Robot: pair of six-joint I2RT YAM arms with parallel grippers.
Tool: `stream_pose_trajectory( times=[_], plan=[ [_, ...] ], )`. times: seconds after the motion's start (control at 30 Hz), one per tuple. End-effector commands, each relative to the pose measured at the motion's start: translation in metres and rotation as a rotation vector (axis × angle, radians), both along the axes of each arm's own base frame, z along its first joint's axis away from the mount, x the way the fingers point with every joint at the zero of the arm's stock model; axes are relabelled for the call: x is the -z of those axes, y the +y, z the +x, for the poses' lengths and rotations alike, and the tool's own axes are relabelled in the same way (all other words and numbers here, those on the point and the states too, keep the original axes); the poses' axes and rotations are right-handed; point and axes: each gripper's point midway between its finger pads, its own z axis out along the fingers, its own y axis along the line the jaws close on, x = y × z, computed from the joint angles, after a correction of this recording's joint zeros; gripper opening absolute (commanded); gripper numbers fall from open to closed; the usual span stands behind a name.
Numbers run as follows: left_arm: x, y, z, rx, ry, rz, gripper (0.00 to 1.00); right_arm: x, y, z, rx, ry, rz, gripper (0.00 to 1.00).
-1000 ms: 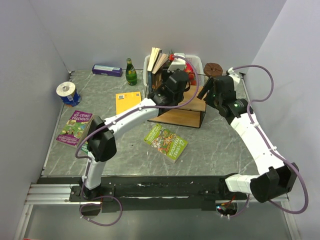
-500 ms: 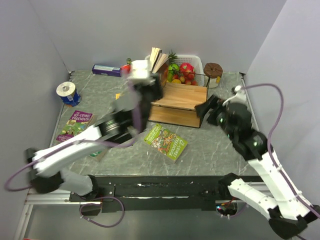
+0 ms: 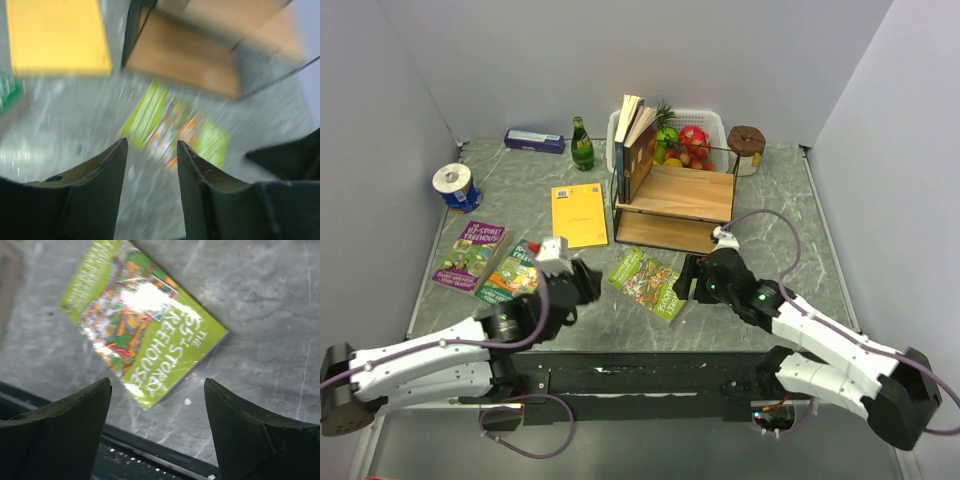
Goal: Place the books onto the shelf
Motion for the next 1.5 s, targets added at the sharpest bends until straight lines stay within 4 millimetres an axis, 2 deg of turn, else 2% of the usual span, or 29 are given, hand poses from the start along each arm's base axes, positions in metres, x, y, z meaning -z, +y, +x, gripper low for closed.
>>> stream_pose_trajectory(
  times=[0.0,0.07,0.1,0.17,0.2,0.23,0.27,0.3,0.4,0.5,0.63,0.77,0.8,0.83,0.87,0.97,1.07,1.1,1.17,1.2,1.23,1.27,1.3,1.33,1.37,1.4,1.43,1.47],
  plan=[
    [0.046,-0.028,-0.018,0.062,0.164,-0.205,0.52,0.006,0.008,0.025,0.075,-0.040,0.016,0.82],
    [0.059,-0.039,-0.017,0.099,0.159,-0.228,0.52,0.009,0.002,0.039,0.131,-0.068,-0.024,0.82],
    [0.068,-0.039,-0.017,0.091,0.175,-0.225,0.52,0.018,-0.001,0.044,0.151,-0.057,-0.052,0.82],
    [0.086,-0.045,-0.015,0.090,0.209,-0.225,0.50,0.022,-0.005,0.055,0.180,-0.063,-0.079,0.81],
    [0.096,-0.043,-0.012,0.070,0.235,-0.215,0.49,0.033,-0.009,0.062,0.206,-0.041,-0.108,0.81],
    [0.103,-0.044,-0.011,0.060,0.262,-0.207,0.48,0.033,-0.009,0.068,0.218,-0.037,-0.115,0.80],
    [0.119,-0.043,-0.011,0.036,0.308,-0.180,0.46,0.037,-0.009,0.071,0.220,-0.029,-0.129,0.80],
    [0.127,-0.042,-0.011,0.023,0.332,-0.167,0.44,0.048,-0.011,0.074,0.229,-0.006,-0.163,0.79],
    [0.140,-0.045,-0.013,0.011,0.379,-0.154,0.43,0.058,-0.008,0.081,0.230,0.018,-0.193,0.79],
    [0.149,-0.038,-0.017,-0.004,0.402,-0.136,0.44,0.067,-0.002,0.081,0.202,0.042,-0.196,0.78],
    [0.149,-0.024,-0.016,-0.058,0.399,-0.117,0.46,0.075,0.013,0.066,0.101,0.097,-0.149,0.77],
    [0.133,0.000,-0.005,-0.157,0.327,-0.099,0.50,0.083,0.015,0.042,0.053,0.131,-0.123,0.76],
    [0.129,0.007,0.002,-0.190,0.298,-0.092,0.50,0.081,0.015,0.040,0.048,0.126,-0.107,0.75],
    [0.124,0.007,0.007,-0.193,0.283,-0.104,0.51,0.087,0.013,0.033,0.040,0.144,-0.107,0.75],
    [0.123,0.010,0.012,-0.188,0.271,-0.079,0.51,0.088,0.019,0.028,0.011,0.156,-0.081,0.74],
    [0.130,0.026,0.037,-0.237,0.299,-0.095,0.51,0.098,0.028,0.010,-0.060,0.199,-0.062,0.70],
    [0.140,0.029,0.040,-0.245,0.351,-0.080,0.49,0.099,0.053,-0.015,-0.189,0.231,-0.019,0.66],
    [0.138,0.028,0.041,-0.247,0.353,-0.083,0.49,0.095,0.073,-0.033,-0.291,0.236,0.011,0.65],
    [0.136,0.031,0.038,-0.252,0.361,-0.086,0.49,0.092,0.091,-0.055,-0.407,0.247,0.020,0.64],
    [0.136,0.032,0.036,-0.254,0.361,-0.086,0.49,0.080,0.111,-0.068,-0.503,0.242,0.072,0.64],
    [0.128,0.036,0.036,-0.264,0.343,-0.107,0.49,0.076,0.124,-0.089,-0.607,0.233,0.070,0.64],
    [0.123,0.039,0.035,-0.272,0.330,-0.113,0.49,0.070,0.131,-0.097,-0.646,0.218,0.070,0.64],
    [0.122,0.046,0.032,-0.282,0.330,-0.099,0.49,0.061,0.137,-0.099,-0.667,0.184,0.071,0.65],
    [0.109,0.050,0.031,-0.287,0.302,-0.130,0.49,0.056,0.140,-0.103,-0.670,0.140,0.055,0.67],
    [0.102,0.056,0.031,-0.306,0.281,-0.134,0.49,0.041,0.139,-0.094,-0.630,0.083,0.076,0.69],
    [0.100,0.062,0.027,-0.316,0.280,-0.124,0.49,0.039,0.133,-0.090,-0.591,0.061,0.074,0.73],
    [0.086,0.066,0.026,-0.317,0.246,-0.159,0.49,0.041,0.117,-0.070,-0.465,0.016,0.019,0.74],
    [0.082,0.067,0.024,-0.310,0.236,-0.170,0.48,0.030,0.108,-0.059,-0.394,-0.034,0.016,0.75]
  ],
)
